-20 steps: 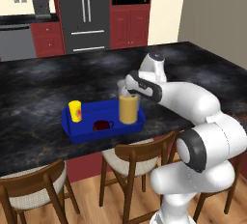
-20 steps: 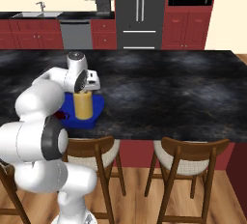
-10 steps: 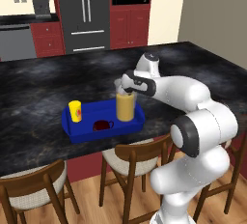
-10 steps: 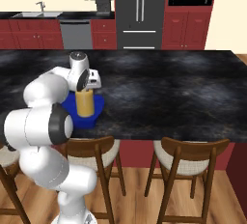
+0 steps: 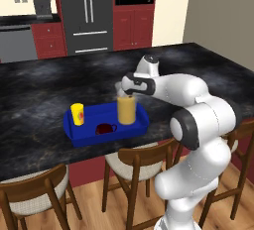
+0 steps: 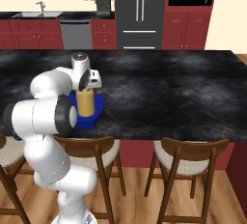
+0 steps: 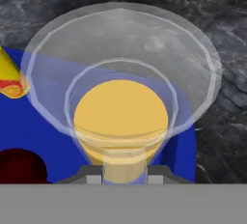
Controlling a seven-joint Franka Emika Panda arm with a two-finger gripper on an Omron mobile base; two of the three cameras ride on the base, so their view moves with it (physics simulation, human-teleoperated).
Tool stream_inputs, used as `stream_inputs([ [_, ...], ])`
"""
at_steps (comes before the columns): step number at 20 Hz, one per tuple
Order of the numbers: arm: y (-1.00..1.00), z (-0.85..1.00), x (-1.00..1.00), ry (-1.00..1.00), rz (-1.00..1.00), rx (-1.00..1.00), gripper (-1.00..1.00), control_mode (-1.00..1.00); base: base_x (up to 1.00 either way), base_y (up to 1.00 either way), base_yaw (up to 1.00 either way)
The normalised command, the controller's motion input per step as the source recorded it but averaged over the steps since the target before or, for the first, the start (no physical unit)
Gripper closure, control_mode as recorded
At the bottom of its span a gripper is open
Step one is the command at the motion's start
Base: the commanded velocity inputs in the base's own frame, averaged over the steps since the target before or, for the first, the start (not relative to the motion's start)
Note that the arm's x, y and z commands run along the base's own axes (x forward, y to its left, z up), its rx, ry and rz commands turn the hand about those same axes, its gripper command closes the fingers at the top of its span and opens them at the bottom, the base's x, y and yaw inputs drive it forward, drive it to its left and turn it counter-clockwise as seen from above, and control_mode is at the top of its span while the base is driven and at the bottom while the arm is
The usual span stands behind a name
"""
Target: There is a tray on the dining counter. Grab the cup, mug, and pitcher and place them on the tray. The pitcher may be placed next to the tray if it cannot fit the tray.
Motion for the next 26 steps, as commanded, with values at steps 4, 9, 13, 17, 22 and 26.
stream_inputs([
  [4,0.00,-0.27,0.13,0.00,0.00,0.00,1.00,-1.00,0.00,0.00,0.00],
  [9,0.00,-0.11,0.03,0.00,0.00,0.00,1.00,-1.00,0.00,0.00,0.00],
  [13,0.00,0.00,0.00,0.00,0.00,0.00,1.00,-1.00,0.00,0.00,0.00],
  [17,0.00,0.00,0.00,0.00,0.00,0.00,1.00,-1.00,0.00,0.00,0.00],
  [22,0.00,0.00,0.00,0.00,0.00,0.00,1.00,-1.00,0.00,0.00,0.00],
  [26,0.00,0.00,0.00,0.00,0.00,0.00,1.00,-1.00,0.00,0.00,0.00],
])
